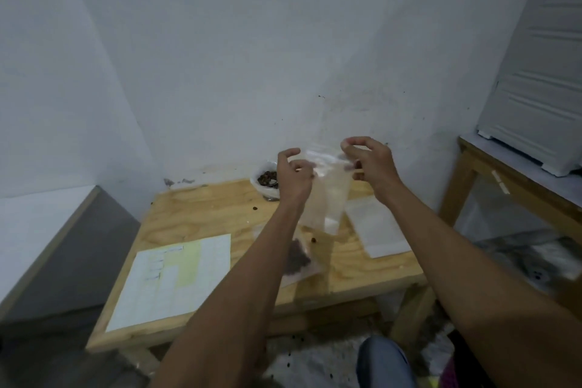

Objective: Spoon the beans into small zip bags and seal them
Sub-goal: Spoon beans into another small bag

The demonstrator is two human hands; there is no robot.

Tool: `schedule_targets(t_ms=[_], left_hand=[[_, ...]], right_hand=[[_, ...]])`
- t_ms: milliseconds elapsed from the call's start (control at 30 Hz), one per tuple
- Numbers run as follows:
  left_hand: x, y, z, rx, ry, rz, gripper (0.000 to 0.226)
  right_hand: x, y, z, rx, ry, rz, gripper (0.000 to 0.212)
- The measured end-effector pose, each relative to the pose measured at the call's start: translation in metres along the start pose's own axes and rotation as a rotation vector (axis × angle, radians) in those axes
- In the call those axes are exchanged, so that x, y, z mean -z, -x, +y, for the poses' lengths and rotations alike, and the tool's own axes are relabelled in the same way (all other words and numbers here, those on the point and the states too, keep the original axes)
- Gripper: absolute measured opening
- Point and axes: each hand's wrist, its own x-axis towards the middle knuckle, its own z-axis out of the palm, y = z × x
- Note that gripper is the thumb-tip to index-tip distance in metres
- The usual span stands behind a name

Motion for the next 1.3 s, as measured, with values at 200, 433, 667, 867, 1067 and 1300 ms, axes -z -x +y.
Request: schedule_targets(t_ms=[200, 433, 667, 867, 1067, 1300], left_hand=[[0.051, -0.009, 0.001, -0.073, -0.222, -0.020, 0.037], [0.065, -0.004, 0.011, -0.212, -0.219, 0.170, 0.023], [0.076, 0.000, 0.017, 0.067, 0.209, 0.027, 0.022], [0.088, 0.004, 0.014, 0.040, 0.175, -0.033, 0.010], [0.083, -0.001, 0.014, 0.111, 0.076, 0.035, 0.004], [0.084, -0.002, 0.011, 0.137, 0.126, 0.007, 0.010]], right_hand=[[-0.035, -0.002, -0.017, 0.081, 0.290, -0.278, 0.022], [-0.075, 0.002, -0.015, 0.147, 0.291, -0.288, 0.032], [-0.090, 0.006, -0.001, 0.136, 0.203, -0.322, 0.023], [-0.088, 0.009, 0.006, 0.055, 0.128, -0.349, 0.014], [-0.094, 0.014, 0.004, 0.132, 0.289, -0.325, 0.021], [-0.099, 0.012, 0.007, 0.223, 0.390, -0.243, 0.026]])
